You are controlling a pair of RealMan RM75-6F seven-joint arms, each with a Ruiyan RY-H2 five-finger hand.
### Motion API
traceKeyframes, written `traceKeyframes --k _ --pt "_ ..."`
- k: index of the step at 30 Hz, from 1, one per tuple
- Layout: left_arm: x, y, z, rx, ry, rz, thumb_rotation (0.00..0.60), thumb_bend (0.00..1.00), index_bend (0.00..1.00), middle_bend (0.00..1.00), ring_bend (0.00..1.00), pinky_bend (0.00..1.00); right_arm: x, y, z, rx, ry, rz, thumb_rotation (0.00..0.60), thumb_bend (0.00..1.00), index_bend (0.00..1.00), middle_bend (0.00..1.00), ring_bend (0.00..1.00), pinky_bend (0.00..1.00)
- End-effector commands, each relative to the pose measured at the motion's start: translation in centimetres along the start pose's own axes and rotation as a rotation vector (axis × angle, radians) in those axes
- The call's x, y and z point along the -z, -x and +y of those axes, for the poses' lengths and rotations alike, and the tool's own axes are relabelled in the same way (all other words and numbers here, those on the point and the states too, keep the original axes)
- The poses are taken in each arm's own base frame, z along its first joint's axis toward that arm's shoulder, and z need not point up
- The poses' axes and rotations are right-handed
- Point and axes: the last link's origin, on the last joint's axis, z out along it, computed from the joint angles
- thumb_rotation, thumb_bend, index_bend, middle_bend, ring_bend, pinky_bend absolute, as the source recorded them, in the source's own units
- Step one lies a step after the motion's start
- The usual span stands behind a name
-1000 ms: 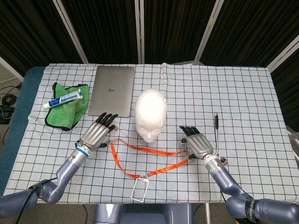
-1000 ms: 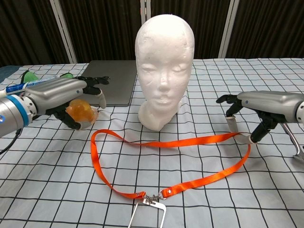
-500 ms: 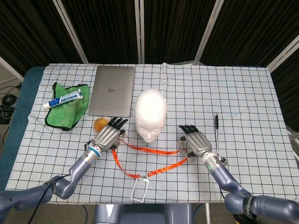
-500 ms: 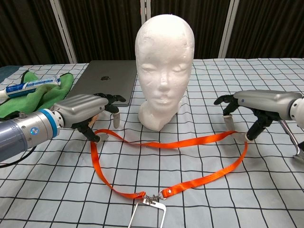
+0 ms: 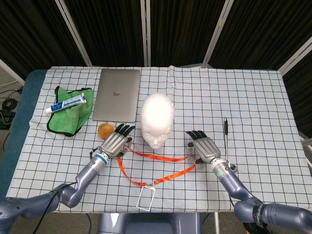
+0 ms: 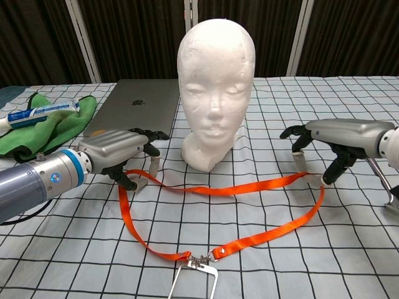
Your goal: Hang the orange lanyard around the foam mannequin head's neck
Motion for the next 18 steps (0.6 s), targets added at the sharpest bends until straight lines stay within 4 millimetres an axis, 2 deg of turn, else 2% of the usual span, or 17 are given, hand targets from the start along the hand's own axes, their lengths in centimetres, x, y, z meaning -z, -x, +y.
traceKeyframes --k 1,4,11,18 --pt "0.0 0.1 0.1 -0.008 -0.001 0.001 0.6 0.48 0.57 0.0 0.0 0.0 0.0 0.0 0.0 0.004 -0.003 -0.001 0.6 0.62 0.72 0.06 0.0 0.0" --pt "0.0 0.0 0.3 -0.005 0.0 0.006 0.6 0.48 0.63 0.0 0.0 0.0 0.1 0.0 -0.2 0.001 -0.007 0.0 0.6 0.62 0.72 0.06 0.0 0.0" --pt "0.5 -0.5 0.2 0.005 0.003 0.033 0.6 0.48 0.69 0.0 0.0 0.0 0.6 -0.1 -0.2 0.004 -0.017 0.006 0.6 0.62 0.73 0.06 0.0 0.0" --pt "2.5 -1.8 -1.0 0.027 0.01 0.078 0.6 0.53 0.72 0.0 0.0 0.0 1.9 -0.7 -0.5 0.012 -0.052 0.023 0.6 0.62 0.73 0.07 0.0 0.0"
